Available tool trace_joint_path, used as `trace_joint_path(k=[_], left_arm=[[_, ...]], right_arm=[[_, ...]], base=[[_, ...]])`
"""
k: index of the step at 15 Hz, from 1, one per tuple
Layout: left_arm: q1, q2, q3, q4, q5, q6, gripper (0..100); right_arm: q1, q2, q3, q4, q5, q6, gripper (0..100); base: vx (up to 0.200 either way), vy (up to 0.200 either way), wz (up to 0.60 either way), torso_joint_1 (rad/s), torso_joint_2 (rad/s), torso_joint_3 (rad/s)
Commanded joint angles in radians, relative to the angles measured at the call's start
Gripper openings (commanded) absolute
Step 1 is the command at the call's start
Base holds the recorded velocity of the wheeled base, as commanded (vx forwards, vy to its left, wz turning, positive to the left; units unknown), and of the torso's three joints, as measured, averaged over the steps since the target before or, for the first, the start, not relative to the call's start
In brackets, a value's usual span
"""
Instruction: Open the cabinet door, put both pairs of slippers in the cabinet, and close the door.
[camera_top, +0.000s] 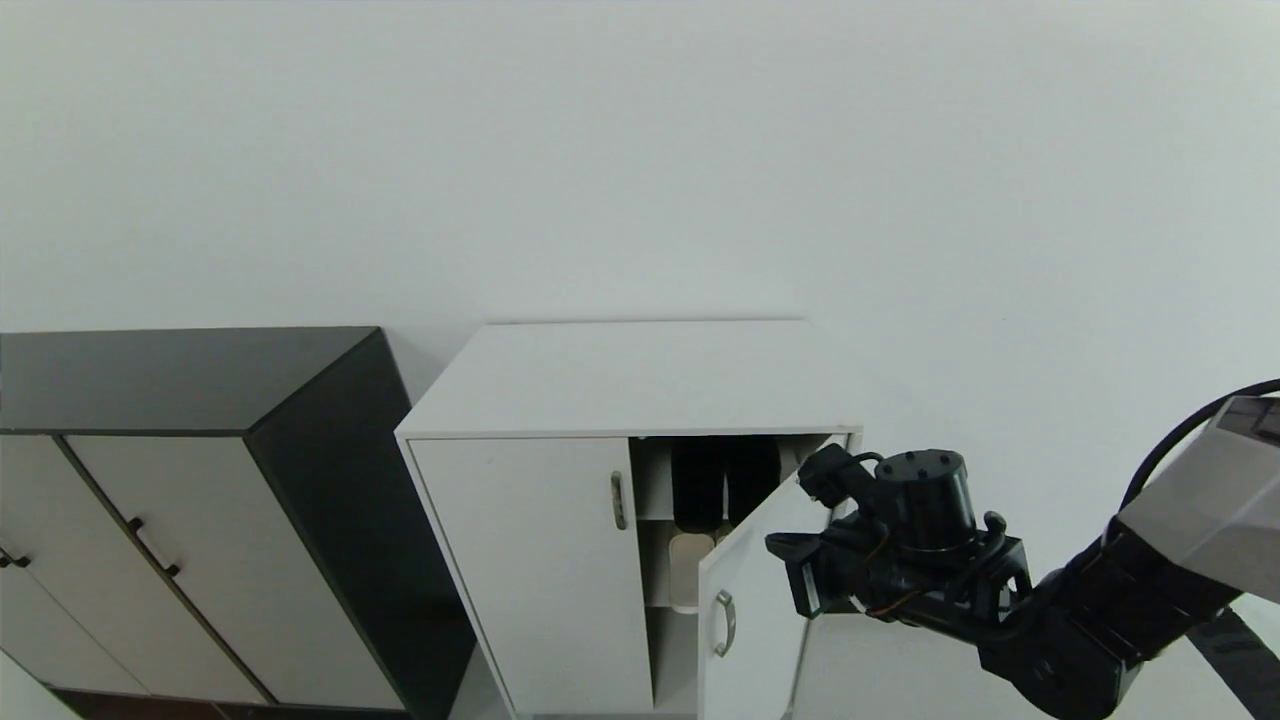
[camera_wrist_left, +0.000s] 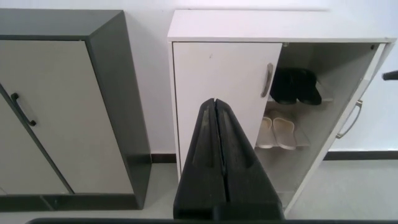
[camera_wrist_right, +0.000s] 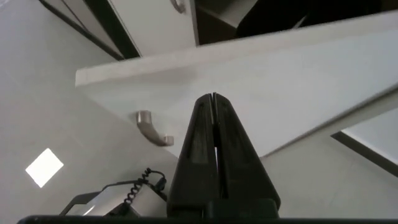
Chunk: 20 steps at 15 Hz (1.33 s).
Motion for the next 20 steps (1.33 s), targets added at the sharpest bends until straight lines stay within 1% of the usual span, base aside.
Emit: trace_joint_path(k=[1,2,3,6,10,12,20], left_arm=[[0.0,0.001,0.0,0.0,0.001,0.0,0],[0.0,0.001,0.0,0.0,0.001,0.0,0],[0.0,0.001,0.0,0.0,0.001,0.0,0],[0.0,0.001,0.0,0.0,0.001,0.0,0],[0.0,0.001,0.0,0.0,0.001,0.0,0],[0.0,0.001,0.0,0.0,0.001,0.0,0],[0.0,0.001,0.0,0.0,0.001,0.0,0]], right_arm=[[-0.016,0.046,-0.042,0.0,0.0,0.0,0],[-0.016,0.046,-0.042,0.0,0.0,0.0,0],[-0.027,0.068,-0.075,0.0,-0.001,0.0,0],[-0.044,0.1,-0.11,0.0,-0.003,0.0,0],[-0.093,0.132,-0.161,0.0,-0.003,0.002,0],[-0.106,0.145,-0.185,0.0,-0.003,0.023,0],[-0.157,0.253,-0.343,-0.001,-0.112,0.059,0]], base=[[0.0,0.0,0.0,0.0,0.0,0.0],[0.0,0.0,0.0,0.0,0.0,0.0],[0.0,0.0,0.0,0.0,0.0,0.0],[0.0,0.0,0.0,0.0,0.0,0.0],[0.0,0.0,0.0,0.0,0.0,0.0],[0.0,0.0,0.0,0.0,0.0,0.0],[0.0,0.0,0.0,0.0,0.0,0.0]])
